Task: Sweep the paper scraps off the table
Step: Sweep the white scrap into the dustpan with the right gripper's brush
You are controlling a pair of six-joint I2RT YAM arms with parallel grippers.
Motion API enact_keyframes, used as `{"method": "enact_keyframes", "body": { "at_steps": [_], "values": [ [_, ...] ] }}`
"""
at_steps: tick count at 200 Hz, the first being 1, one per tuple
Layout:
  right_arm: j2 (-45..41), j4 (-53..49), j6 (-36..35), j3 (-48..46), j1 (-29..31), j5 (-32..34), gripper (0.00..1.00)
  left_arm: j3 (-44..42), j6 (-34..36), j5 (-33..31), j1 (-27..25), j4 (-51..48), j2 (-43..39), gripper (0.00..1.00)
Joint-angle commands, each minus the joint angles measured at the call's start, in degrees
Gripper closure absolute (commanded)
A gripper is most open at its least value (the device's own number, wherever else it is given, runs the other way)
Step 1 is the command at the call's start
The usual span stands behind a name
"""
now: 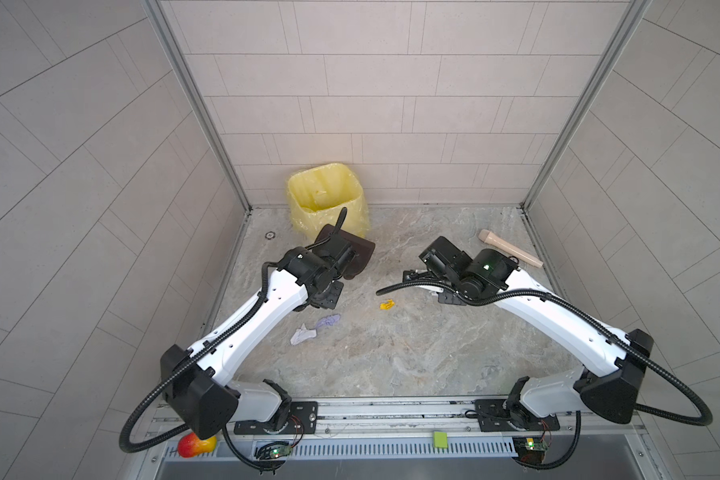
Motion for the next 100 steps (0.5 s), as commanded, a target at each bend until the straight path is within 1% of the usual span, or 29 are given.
{"method": "enact_keyframes", "body": {
  "at_steps": [1,12,33,46,65,83,100],
  "values": [
    [3.36,-3.24,4.66,2.02,-0.75,1.31,1.00,-0.22,-1.81,0.74,-0.34,-0.94,-0.69,1.00],
    [3.67,-4.81,6.45,3.40,-0.70,-0.28,1.00,-0.26,-2.09,1.05,-0.44,-1.04,-1.04,1.00],
    [2.06,-4.60,6.43,1.14,-0.70,-0.09,1.00,-0.99,-2.47,1.68,-0.60,-0.63,-1.20,1.00],
    [2.00,-6.85,7.18,1.06,-0.62,-0.61,1.00,-1.43,-2.61,2.35,-0.80,-0.26,-0.74,1.00],
    [1.55,-11.70,9.74,3.08,0.10,-3.31,1.00,-1.59,-2.59,3.14,-1.76,-0.27,0.09,1.00],
    [0.34,-16.86,12.85,6.18,1.72,-7.38,1.00,-2.33,-2.83,3.90,-2.58,-0.25,0.20,1.00],
    [-1.17,-20.12,13.84,8.94,2.84,-10.97,1.00,-3.18,-3.15,4.66,-3.35,-0.34,0.29,1.00]
  ]
}}
